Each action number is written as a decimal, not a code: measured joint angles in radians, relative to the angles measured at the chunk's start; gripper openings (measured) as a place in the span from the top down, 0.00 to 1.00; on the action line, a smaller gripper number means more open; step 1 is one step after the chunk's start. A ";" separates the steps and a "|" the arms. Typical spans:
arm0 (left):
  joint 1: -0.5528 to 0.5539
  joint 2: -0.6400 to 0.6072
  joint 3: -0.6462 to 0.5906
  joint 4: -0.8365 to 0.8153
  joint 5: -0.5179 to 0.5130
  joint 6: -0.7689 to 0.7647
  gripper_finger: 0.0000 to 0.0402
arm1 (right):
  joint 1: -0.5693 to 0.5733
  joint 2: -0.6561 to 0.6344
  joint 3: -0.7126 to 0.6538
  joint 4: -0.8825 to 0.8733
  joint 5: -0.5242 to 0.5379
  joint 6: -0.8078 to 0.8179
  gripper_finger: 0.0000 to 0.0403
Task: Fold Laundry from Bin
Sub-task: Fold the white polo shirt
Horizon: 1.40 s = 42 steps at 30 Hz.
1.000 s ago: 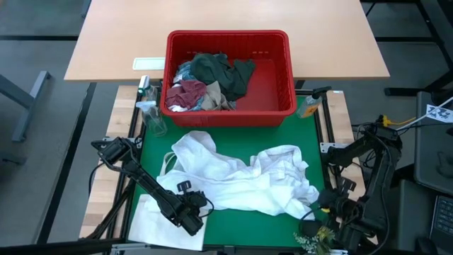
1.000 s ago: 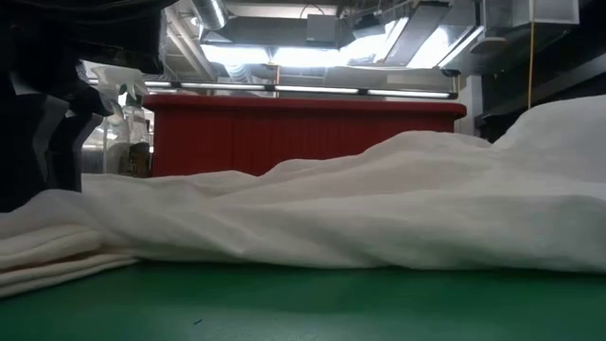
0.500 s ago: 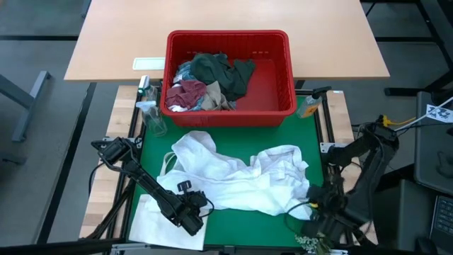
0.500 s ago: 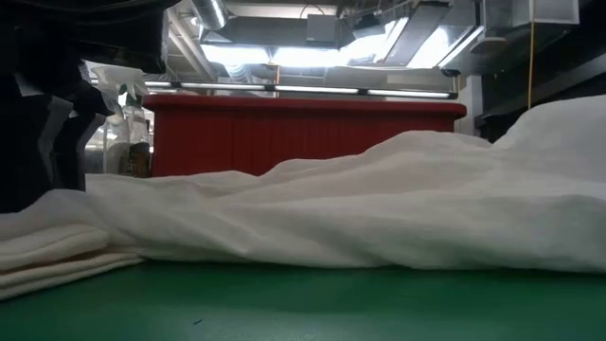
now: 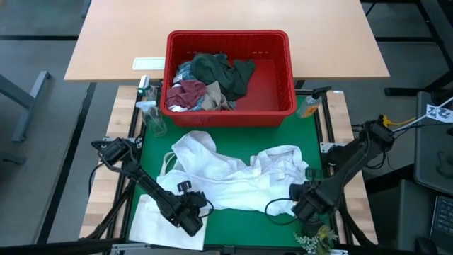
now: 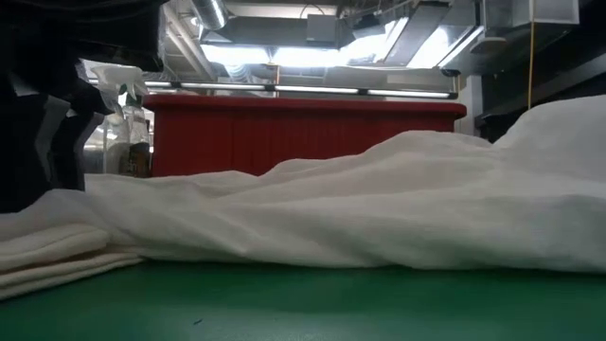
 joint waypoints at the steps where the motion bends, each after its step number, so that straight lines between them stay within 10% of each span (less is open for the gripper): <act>1: -0.004 0.000 0.000 0.000 -0.001 0.000 0.75 | -0.006 0.000 -0.034 0.026 -0.017 -0.006 0.85; 13: -0.021 0.001 0.000 -0.031 0.004 -0.001 0.75 | -0.075 -0.010 -0.377 0.395 -0.127 -0.080 0.96; 30: -0.021 -0.004 0.005 -0.050 0.037 0.000 0.75 | -0.104 -0.002 -0.397 0.071 -0.055 -0.001 0.98; 42: -0.013 -0.047 0.123 -0.060 0.013 0.037 0.75 | -0.103 -0.058 -0.122 -0.241 -0.057 0.000 0.98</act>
